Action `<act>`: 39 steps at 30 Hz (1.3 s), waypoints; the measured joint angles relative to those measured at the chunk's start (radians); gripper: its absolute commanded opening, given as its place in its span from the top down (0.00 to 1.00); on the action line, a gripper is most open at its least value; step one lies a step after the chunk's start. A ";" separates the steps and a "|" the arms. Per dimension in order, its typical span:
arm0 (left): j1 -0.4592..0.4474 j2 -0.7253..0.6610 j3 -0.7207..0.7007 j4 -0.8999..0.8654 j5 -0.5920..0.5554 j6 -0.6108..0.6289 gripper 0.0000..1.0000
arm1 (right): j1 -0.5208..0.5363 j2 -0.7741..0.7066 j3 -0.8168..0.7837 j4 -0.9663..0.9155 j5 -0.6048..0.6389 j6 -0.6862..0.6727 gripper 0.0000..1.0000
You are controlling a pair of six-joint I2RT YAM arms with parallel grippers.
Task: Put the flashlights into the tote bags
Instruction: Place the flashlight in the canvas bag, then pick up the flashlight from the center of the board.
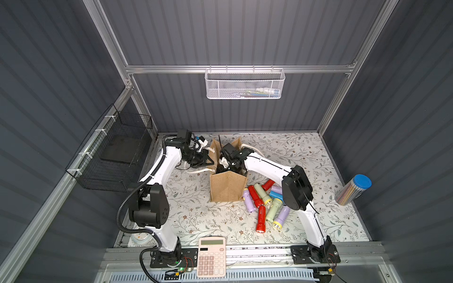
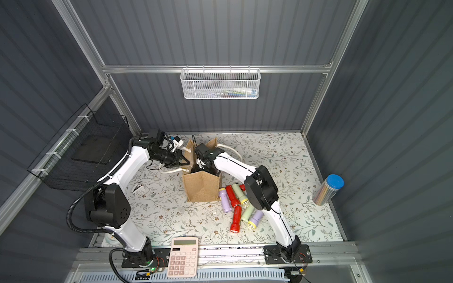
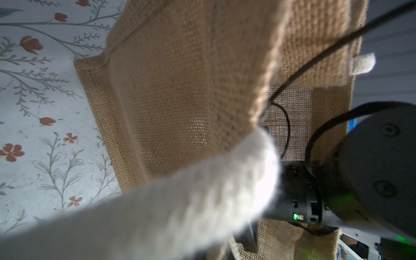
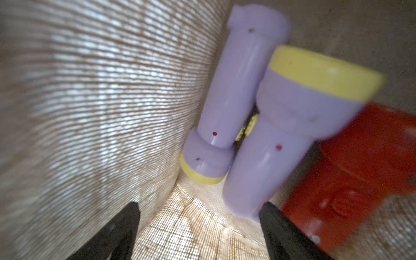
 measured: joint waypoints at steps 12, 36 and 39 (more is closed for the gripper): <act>0.021 0.000 0.004 -0.019 -0.026 0.000 1.00 | -0.011 -0.190 0.000 0.062 -0.012 -0.049 0.12; 0.034 -0.003 0.032 -0.046 -0.080 0.003 1.00 | -0.088 -0.671 -0.389 0.261 0.077 -0.080 0.14; 0.034 -0.003 0.041 -0.052 -0.081 0.003 1.00 | -0.112 -0.750 -0.470 0.267 0.110 -0.076 0.15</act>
